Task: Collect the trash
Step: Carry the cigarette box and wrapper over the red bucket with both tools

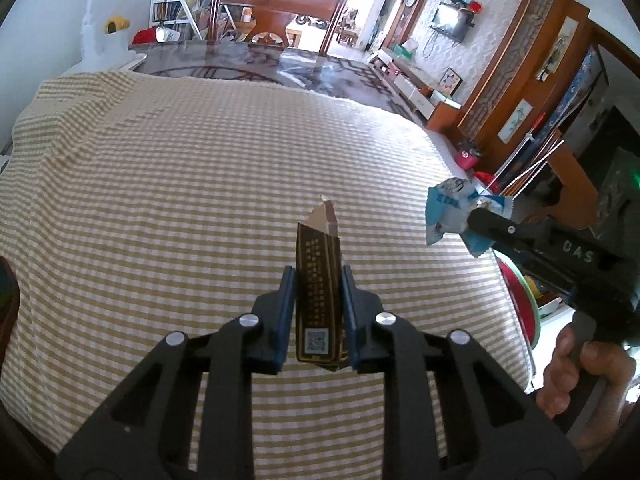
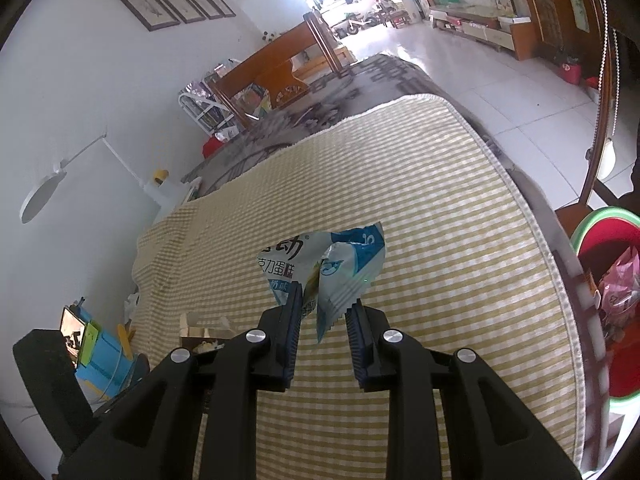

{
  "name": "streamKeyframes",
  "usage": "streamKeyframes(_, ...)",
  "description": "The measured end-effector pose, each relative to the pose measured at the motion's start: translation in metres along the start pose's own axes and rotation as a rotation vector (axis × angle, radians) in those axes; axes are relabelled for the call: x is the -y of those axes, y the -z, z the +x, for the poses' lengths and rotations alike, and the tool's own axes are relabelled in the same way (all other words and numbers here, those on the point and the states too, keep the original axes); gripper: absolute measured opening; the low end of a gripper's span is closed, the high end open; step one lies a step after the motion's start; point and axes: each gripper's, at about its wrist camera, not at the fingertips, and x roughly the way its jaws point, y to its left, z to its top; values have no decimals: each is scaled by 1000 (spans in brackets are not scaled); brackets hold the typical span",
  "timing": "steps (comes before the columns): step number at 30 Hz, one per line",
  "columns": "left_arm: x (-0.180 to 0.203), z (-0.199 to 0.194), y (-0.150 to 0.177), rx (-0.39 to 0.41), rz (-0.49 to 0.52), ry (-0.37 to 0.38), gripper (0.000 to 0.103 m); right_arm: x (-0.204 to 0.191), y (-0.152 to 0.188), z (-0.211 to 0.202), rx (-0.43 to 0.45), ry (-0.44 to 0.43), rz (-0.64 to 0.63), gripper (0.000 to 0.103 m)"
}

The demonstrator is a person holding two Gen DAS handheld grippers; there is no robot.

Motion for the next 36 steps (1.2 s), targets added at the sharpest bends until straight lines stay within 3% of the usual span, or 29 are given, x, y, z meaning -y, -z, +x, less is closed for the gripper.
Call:
streamKeyframes(13, 17, -1, -3, -1, 30, 29, 21, 12, -4, -19, 52, 29, -17, 22)
streamKeyframes(24, 35, 13, 0, -33, 56, 53, 21, 53, -4, -42, 81, 56, 54, 23)
streamKeyframes(31, 56, 20, -3, -38, 94, 68, 21, 67, -7, -57, 120, 56, 83, 23)
streamKeyframes(36, 78, 23, -15, -22, 129, 107, 21, 80, -13, -73, 171, 108, 100, 23)
